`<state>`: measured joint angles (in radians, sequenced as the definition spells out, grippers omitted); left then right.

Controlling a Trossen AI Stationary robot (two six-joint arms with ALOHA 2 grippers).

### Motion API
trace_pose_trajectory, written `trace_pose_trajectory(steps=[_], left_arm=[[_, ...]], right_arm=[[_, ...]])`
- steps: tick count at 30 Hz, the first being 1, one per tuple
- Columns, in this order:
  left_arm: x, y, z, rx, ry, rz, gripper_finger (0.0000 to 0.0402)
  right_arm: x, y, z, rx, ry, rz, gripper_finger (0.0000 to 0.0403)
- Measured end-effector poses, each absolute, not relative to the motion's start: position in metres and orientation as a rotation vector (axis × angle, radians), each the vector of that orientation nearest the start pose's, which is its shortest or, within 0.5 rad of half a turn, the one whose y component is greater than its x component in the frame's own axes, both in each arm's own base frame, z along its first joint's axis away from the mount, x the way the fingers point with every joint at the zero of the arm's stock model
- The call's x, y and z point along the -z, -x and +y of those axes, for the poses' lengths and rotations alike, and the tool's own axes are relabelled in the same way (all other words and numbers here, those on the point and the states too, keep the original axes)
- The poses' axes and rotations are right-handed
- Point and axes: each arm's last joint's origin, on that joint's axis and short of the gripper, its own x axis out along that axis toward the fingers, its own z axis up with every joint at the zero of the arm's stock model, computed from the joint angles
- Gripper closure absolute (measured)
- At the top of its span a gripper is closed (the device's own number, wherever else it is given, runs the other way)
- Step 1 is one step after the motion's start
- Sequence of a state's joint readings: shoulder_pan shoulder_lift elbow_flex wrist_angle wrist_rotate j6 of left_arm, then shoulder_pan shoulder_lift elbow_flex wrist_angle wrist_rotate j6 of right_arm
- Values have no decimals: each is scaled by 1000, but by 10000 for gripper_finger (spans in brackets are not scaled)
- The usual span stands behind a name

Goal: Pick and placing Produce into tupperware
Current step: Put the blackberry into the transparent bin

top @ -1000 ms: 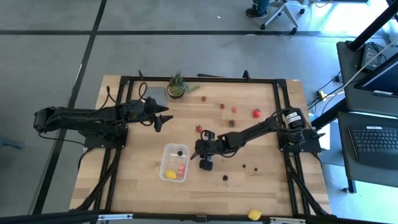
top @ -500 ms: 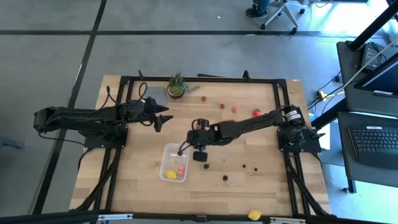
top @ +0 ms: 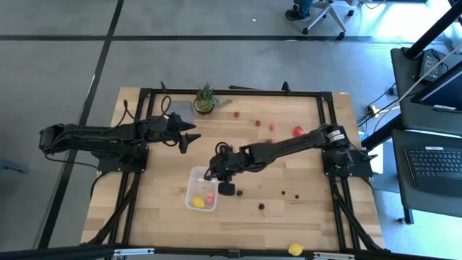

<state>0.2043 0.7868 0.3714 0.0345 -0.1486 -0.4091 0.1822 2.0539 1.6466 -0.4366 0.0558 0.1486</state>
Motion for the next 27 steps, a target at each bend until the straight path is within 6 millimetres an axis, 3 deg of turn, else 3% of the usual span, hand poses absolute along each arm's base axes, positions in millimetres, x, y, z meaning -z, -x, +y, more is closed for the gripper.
trace_pose_trajectory(steps=[10,15,27], left_arm=[[-211,-167,39,-422,411,307,140],[-211,-167,39,-422,411,307,140],[-211,-167,39,-422,411,307,140]], right_arm=[[-186,-461,88,-111,-63,881,314],[-184,-462,88,-101,-84,884,305],[-185,-462,88,-104,-81,877,234]])
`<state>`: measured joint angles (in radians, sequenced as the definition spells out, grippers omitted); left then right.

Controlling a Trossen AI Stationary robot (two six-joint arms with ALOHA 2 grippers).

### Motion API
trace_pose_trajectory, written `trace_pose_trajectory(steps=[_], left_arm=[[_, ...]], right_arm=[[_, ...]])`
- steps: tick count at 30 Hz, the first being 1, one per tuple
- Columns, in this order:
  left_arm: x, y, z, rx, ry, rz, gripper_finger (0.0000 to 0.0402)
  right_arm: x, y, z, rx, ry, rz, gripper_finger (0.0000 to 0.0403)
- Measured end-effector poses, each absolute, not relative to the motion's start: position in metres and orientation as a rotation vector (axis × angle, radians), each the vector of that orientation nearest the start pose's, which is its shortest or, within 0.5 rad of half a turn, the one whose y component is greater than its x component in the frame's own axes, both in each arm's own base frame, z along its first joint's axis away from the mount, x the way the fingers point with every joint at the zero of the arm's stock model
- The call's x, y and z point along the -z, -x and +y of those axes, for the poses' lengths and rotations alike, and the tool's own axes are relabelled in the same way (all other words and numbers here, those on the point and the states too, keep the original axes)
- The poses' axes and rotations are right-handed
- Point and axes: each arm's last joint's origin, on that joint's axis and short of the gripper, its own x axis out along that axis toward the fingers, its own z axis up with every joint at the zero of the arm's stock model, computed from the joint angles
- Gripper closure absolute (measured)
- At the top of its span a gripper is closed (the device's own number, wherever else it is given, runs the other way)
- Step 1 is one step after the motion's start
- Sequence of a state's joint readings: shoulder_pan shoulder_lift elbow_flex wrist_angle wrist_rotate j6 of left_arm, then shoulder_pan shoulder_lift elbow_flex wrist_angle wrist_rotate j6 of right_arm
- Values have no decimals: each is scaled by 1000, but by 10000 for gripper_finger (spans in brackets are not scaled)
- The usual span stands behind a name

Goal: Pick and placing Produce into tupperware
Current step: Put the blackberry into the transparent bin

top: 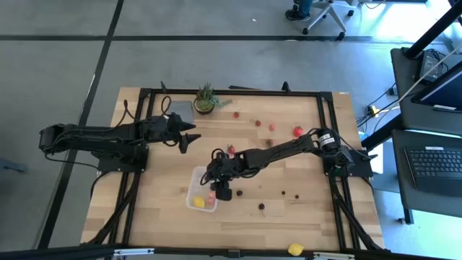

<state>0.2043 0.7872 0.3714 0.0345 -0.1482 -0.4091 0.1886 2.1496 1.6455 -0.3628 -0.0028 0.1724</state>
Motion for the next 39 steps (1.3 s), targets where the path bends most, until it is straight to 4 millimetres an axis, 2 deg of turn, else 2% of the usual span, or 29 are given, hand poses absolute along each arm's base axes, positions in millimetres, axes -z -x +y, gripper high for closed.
trace_pose_trajectory(steps=[4,11,15,19,28,33,39], left_arm=[[-210,-167,39,-422,410,308,140],[-210,-167,39,-423,410,314,140],[-210,-167,39,-423,411,314,140],[-210,-167,39,-423,411,314,140],[-209,-167,39,-425,413,321,140],[-209,-166,39,-426,417,321,140],[-209,-166,39,-427,421,320,140]], right_arm=[[-192,-456,87,-100,-79,904,214],[-258,-429,81,-31,17,827,206],[-268,-414,83,9,46,885,206],[-253,-407,93,-16,93,942,205],[-188,-379,122,-41,74,1022,205],[-165,-366,136,-69,56,989,205],[-151,-360,134,-55,16,968,205]])
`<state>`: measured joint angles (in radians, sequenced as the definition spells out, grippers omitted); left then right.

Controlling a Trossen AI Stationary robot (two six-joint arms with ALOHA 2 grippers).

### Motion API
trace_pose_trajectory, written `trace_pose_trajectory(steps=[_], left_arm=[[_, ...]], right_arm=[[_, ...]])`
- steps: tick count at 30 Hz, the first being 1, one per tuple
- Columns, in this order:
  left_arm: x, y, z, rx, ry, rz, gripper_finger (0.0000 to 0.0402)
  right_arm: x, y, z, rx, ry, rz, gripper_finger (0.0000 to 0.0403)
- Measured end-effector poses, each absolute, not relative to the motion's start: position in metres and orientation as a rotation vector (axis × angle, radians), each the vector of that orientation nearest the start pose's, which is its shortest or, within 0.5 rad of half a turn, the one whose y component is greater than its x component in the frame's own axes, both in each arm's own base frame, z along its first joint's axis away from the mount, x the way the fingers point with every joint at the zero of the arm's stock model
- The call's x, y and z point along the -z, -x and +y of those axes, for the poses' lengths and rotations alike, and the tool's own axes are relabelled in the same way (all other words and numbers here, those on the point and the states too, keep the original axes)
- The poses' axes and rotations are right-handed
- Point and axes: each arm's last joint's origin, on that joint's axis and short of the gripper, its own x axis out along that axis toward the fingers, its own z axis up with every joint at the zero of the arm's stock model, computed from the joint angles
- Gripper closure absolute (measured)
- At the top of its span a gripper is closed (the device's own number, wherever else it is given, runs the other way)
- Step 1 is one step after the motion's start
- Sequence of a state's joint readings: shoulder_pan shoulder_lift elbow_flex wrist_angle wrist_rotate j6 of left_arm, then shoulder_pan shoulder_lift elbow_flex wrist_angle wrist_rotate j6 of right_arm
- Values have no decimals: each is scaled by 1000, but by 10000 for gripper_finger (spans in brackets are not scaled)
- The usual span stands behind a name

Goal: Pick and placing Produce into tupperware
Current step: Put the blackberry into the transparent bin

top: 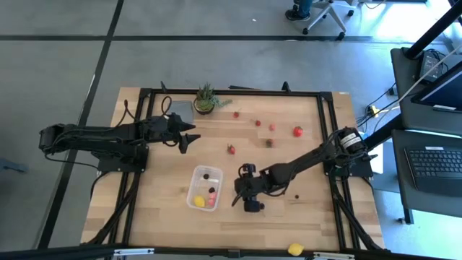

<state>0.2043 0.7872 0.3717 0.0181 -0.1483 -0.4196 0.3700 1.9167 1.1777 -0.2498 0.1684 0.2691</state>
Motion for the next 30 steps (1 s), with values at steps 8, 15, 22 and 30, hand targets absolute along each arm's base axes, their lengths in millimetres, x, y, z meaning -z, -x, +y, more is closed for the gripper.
trace_pose_trajectory(steps=[8,15,22,30], left_arm=[[-209,-166,39,-427,421,320,140],[-209,-166,39,-427,421,321,140],[-209,-166,39,-428,421,327,140],[-208,-166,39,-428,418,331,140]], right_arm=[[-144,-357,134,-69,12,939,205],[-141,-358,134,-70,16,942,205],[-132,-360,136,-97,3,958,208],[-126,-362,137,-98,3,960,249]])
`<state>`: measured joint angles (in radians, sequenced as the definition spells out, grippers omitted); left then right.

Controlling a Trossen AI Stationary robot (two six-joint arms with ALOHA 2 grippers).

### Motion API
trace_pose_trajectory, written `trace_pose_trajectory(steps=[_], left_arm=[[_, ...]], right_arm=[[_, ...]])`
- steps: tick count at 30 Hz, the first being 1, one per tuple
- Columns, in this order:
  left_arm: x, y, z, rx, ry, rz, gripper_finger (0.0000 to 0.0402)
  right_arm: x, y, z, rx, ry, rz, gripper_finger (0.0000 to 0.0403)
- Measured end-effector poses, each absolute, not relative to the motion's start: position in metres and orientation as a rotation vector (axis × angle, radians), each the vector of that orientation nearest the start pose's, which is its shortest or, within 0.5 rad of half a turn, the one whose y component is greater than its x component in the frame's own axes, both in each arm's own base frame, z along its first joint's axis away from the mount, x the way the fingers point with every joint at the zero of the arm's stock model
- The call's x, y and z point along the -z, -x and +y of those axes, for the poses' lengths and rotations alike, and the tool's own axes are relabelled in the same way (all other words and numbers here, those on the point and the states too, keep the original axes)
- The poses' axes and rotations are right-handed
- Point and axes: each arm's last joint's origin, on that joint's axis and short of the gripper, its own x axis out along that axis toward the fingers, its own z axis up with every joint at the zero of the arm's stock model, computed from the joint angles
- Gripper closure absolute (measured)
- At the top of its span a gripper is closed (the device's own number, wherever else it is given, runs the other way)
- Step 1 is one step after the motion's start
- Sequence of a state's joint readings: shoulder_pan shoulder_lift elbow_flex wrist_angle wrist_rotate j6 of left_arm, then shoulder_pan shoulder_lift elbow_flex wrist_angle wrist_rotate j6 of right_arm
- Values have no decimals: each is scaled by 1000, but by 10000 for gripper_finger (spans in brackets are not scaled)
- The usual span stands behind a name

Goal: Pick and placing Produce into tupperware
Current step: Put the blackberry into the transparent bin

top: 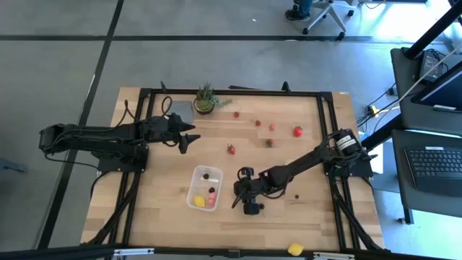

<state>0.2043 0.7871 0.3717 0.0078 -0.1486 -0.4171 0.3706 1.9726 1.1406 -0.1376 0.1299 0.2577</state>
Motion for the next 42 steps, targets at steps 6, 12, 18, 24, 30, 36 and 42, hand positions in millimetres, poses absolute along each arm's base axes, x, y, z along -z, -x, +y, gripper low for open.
trace_pose_trajectory(steps=[6,12,18,24,30,36,42], left_arm=[[-208,-166,39,-429,418,331,140],[-208,-166,39,-429,418,330,140],[-208,-166,39,-429,419,331,140],[-208,-166,39,-429,419,330,140],[-208,-166,39,-429,420,330,140],[-208,-166,39,-429,420,331,140],[-208,-166,39,-429,419,331,140]], right_arm=[[-117,-364,137,-95,10,969,270],[-117,-364,137,-91,8,973,285],[-117,-363,137,-77,-12,985,300],[-125,-359,128,-59,-12,1027,301],[-167,-366,104,35,-25,1000,303],[-207,-390,101,-6,-67,793,303],[-219,-416,103,-30,-66,622,303]])
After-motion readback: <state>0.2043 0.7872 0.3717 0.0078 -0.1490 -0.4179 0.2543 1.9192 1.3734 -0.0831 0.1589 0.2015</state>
